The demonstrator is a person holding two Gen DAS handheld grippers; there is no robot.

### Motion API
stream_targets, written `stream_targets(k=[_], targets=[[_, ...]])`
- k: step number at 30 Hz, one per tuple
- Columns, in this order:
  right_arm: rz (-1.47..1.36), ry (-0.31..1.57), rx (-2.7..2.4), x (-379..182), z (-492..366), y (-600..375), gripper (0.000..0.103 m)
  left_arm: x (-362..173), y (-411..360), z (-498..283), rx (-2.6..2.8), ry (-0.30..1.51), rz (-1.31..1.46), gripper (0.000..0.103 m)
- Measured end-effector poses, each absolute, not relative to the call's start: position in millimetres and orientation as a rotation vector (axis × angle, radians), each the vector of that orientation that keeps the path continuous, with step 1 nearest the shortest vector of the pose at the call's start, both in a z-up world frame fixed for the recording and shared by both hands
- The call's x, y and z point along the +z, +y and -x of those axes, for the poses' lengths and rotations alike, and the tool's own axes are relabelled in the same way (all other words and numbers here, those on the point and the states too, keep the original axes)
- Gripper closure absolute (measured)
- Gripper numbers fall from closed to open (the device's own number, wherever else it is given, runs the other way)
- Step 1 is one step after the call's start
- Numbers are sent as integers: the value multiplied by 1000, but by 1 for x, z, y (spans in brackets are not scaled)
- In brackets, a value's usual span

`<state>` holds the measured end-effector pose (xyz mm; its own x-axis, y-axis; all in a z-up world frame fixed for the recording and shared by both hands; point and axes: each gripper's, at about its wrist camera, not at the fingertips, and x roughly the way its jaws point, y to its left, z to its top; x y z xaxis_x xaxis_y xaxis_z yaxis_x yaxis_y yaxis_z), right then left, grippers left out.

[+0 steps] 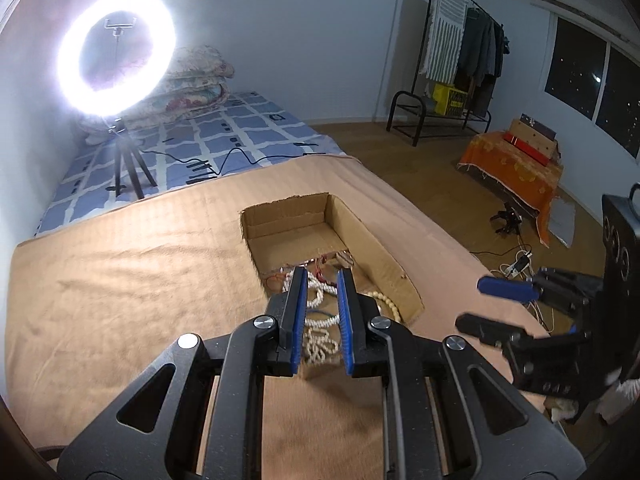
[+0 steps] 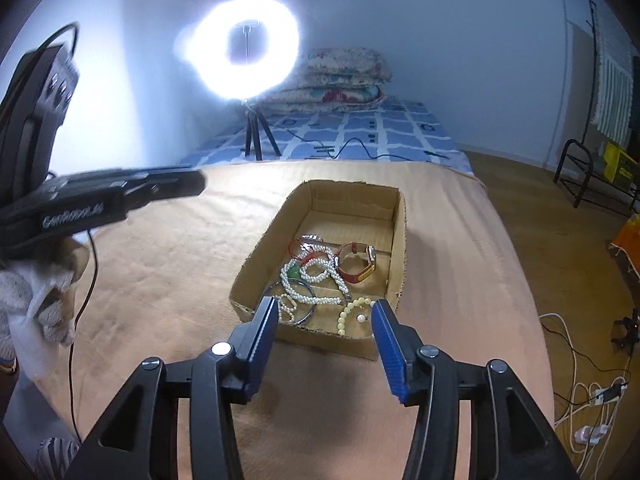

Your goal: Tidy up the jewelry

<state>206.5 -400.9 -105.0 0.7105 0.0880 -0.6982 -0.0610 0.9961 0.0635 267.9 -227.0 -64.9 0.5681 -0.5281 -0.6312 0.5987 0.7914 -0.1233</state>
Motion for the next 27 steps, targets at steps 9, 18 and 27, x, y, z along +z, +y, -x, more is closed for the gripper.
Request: stream_targets(k=[9,18,27], targets=[[-57,724,27,-85,-166,-396,36,-60,-191,-217,-620,673,-85,56],[-85,677,-36,-71,-128,-391,23,-41,-170,-170,-571,604,-64,27],[-83,626,-82,-56,-97,-381,4,-30,-174,-126,-555,553,-104,21]])
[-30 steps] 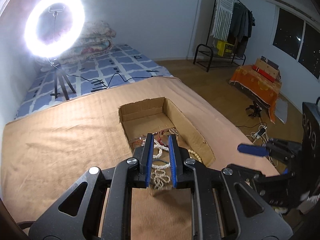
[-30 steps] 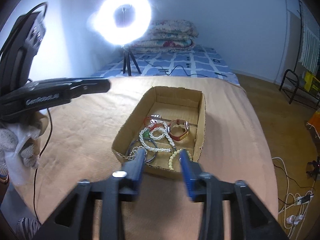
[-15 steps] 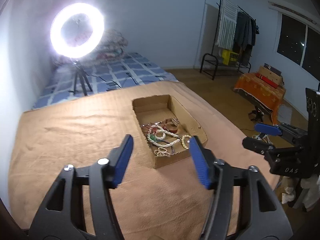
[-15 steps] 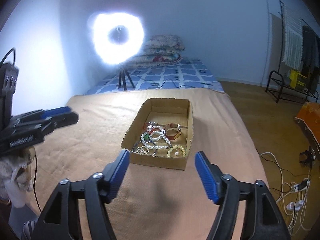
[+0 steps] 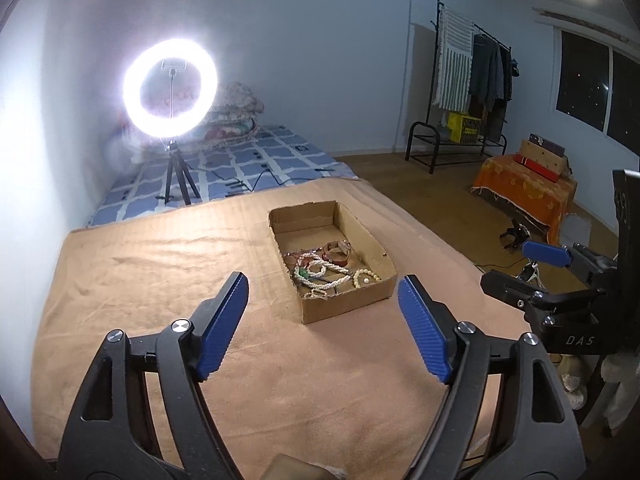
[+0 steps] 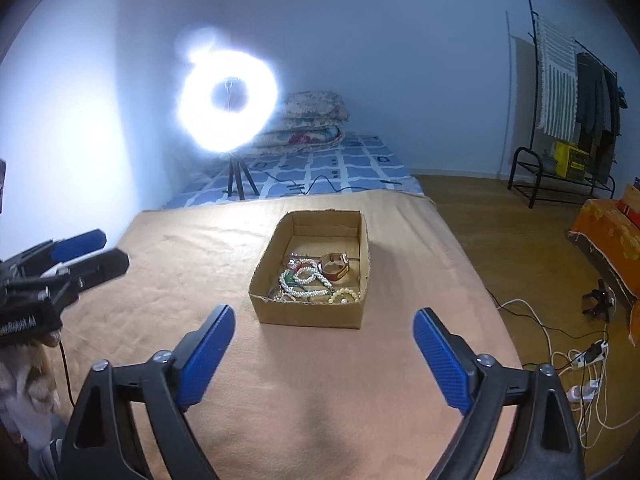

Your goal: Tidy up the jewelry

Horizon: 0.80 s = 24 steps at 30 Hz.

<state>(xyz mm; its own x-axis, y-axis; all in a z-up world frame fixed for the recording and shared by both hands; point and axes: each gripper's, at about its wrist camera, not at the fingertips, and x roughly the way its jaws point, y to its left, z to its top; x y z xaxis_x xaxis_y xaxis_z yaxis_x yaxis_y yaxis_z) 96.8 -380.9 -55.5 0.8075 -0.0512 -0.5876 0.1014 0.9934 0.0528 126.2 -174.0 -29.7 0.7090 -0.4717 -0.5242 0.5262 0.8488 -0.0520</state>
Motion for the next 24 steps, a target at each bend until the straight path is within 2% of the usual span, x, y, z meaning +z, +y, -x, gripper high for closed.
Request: stream_targets(k=[6,24], targets=[[-76,592,-126,-47,-85,-380,0,-20,-176,-105,-544,506,-118,2],[-54,591,-193,-48,-73,-377,0,-28,-174,-93,-521,503,-142,2]])
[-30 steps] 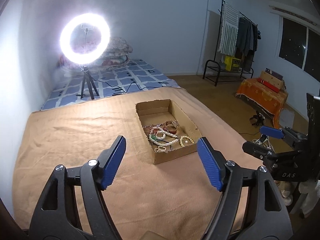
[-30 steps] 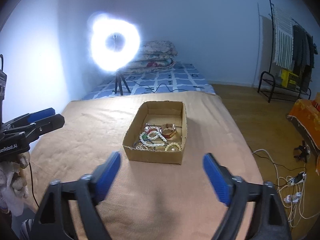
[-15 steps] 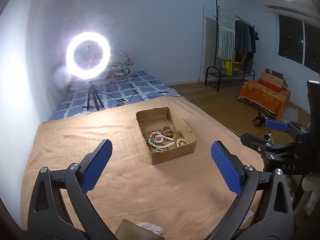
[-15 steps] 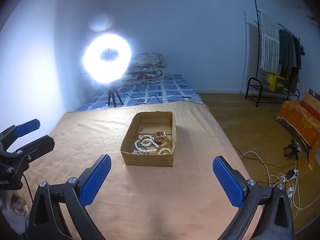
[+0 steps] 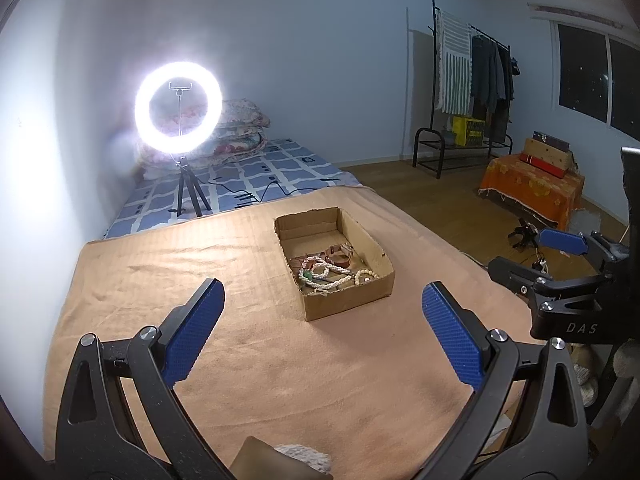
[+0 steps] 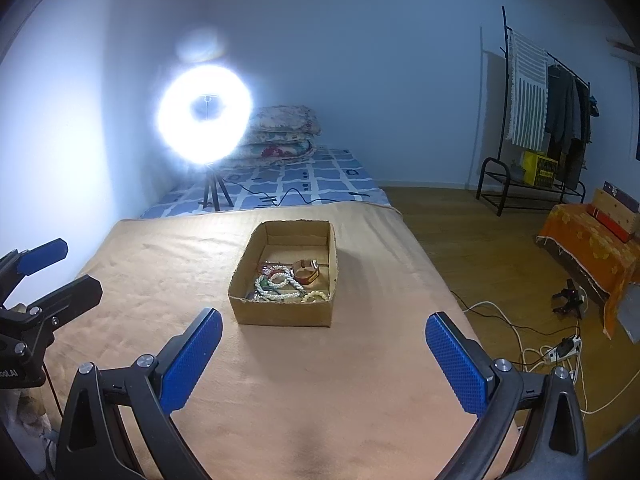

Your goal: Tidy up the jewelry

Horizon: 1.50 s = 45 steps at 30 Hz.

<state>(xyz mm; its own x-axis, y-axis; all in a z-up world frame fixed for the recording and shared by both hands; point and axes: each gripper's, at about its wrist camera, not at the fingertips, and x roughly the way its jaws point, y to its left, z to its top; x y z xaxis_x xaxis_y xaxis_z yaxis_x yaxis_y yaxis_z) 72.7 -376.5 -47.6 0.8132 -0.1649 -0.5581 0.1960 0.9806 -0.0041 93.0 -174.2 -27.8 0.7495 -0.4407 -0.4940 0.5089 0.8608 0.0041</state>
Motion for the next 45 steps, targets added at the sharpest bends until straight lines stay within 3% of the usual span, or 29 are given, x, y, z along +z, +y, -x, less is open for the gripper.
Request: stream_targets(k=[45], targets=[[-60,588,-202,-44,-68,-379,0,-30,-173,-95,-516,499,-140,2]])
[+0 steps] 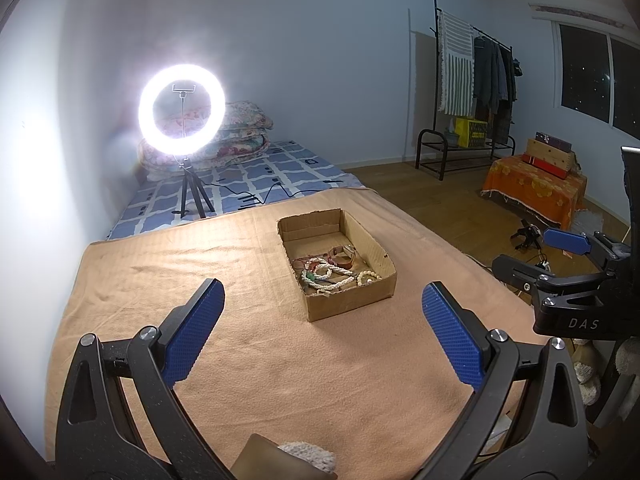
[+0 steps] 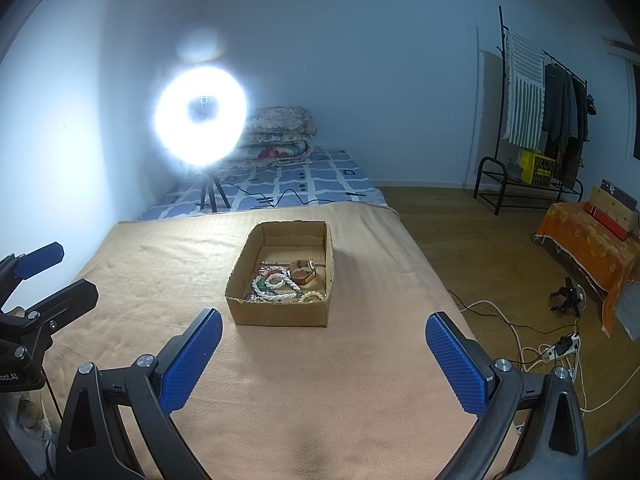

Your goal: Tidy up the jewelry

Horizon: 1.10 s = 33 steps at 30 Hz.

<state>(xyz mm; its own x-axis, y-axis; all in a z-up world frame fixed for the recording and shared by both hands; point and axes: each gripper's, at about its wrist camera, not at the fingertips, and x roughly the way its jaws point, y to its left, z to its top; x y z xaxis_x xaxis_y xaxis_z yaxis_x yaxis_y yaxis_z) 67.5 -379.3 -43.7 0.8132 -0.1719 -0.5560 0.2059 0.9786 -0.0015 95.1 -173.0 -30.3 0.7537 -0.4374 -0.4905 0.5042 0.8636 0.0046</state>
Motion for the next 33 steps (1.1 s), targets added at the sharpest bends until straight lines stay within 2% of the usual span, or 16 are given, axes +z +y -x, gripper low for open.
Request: stream_targets(k=[23,33], targets=[[-56,604,-197,-50,-70,-379,0,-29,-167,-105,-507,485,-140,2],[-61,652,-275,-70,-91,-411,0,-28,-142,-130,-423,506,-97,2]])
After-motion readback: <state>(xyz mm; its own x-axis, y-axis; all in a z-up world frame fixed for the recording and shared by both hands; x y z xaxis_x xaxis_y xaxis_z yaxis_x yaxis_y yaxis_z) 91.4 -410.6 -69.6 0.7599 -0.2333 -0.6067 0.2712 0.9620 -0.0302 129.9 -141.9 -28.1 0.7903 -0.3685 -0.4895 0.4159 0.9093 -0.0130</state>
